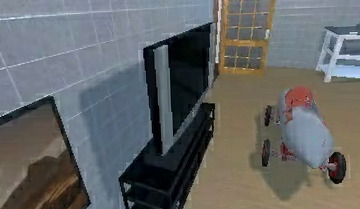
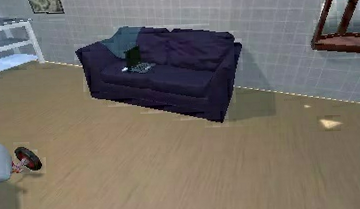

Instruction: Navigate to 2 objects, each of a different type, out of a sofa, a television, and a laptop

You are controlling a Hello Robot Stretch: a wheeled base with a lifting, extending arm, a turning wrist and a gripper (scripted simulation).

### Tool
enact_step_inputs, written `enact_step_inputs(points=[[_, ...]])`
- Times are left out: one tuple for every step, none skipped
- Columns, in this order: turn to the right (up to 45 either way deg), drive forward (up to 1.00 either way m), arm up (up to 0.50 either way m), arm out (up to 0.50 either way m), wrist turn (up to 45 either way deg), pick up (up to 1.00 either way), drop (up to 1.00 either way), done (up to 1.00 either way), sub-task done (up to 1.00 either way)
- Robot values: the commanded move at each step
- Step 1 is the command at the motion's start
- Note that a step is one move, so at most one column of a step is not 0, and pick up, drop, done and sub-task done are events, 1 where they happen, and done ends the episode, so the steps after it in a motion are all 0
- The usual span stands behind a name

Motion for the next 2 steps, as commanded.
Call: enact_step_inputs(points=[[45.0, 0.00, 0.00, 0.00, 0.0, 0.00, 0.00, 0.00, 0.00], [45.0, 0.00, 0.00, 0.00, 0.0, 0.00, 0.00, 0.00, 0.00]])
